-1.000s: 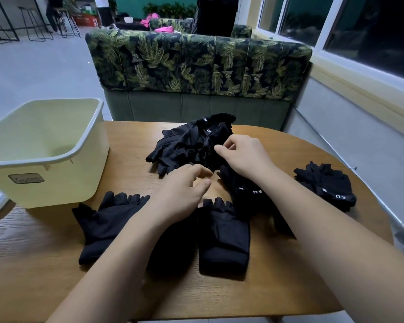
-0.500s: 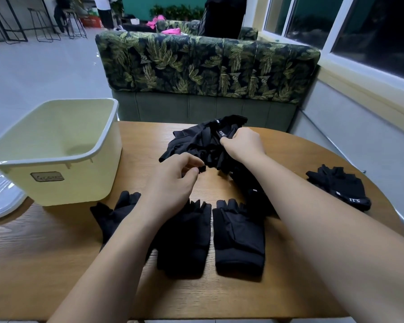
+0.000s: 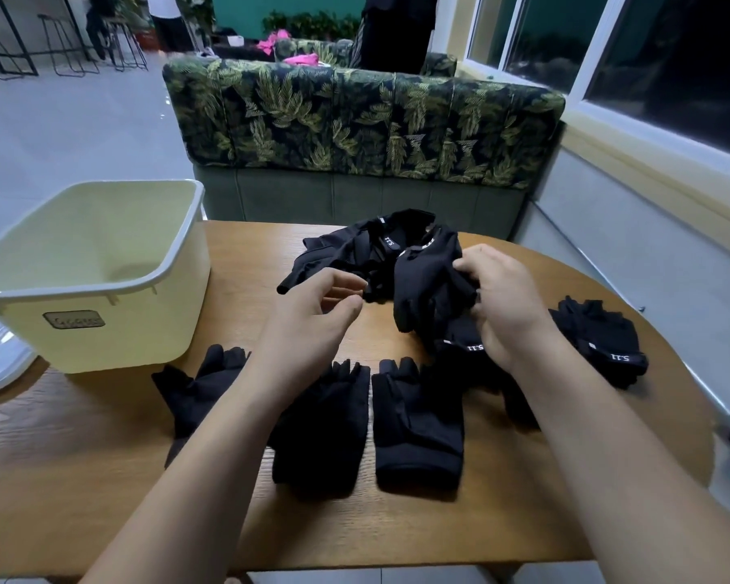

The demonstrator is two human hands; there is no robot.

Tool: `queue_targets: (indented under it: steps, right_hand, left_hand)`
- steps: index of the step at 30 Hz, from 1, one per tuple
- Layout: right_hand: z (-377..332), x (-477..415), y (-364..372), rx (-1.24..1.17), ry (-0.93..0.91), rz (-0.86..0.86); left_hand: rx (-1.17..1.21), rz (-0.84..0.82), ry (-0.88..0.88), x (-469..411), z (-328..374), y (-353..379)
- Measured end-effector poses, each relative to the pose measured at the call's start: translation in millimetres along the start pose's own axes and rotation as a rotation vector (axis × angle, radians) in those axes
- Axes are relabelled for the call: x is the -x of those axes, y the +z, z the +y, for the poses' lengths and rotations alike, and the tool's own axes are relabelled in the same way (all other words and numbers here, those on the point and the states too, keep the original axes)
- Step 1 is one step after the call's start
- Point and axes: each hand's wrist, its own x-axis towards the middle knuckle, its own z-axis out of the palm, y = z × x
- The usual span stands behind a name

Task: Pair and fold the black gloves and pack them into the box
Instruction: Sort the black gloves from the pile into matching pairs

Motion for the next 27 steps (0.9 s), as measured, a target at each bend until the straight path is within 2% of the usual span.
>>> queue_targets:
  steps: [4, 8, 10, 12, 16, 20, 27]
  right_hand:
    - [5, 46, -19, -0.192, 0.082, -0.163]
    - [16, 64, -26, -0.273, 0.150, -0.307]
    - [15, 69, -24, -0.251, 0.166, -0.340]
    - [16, 71, -24, -0.191, 0.160, -0.347]
    - [18, 74, -29, -0.058, 0.175, -0.347]
    - [19, 79, -28, 0.130, 0.068, -0.346]
    - [18, 67, -51, 0.208, -0.048, -0.040]
  left_hand:
    - [0.151, -0.069, -0.120, 3, 4, 12]
    - [0.529, -0.254, -0.323, 9, 15, 25]
    - [0.684, -0.256, -0.315, 13, 18, 29]
    - [0.769, -0.185, -0.283, 15, 19, 29]
    - [0.749, -0.107, -0.234, 13, 17, 24]
    - [0.664, -0.100, -0.192, 16, 19, 24]
    - [0.527, -0.172, -0.205, 14, 18, 14]
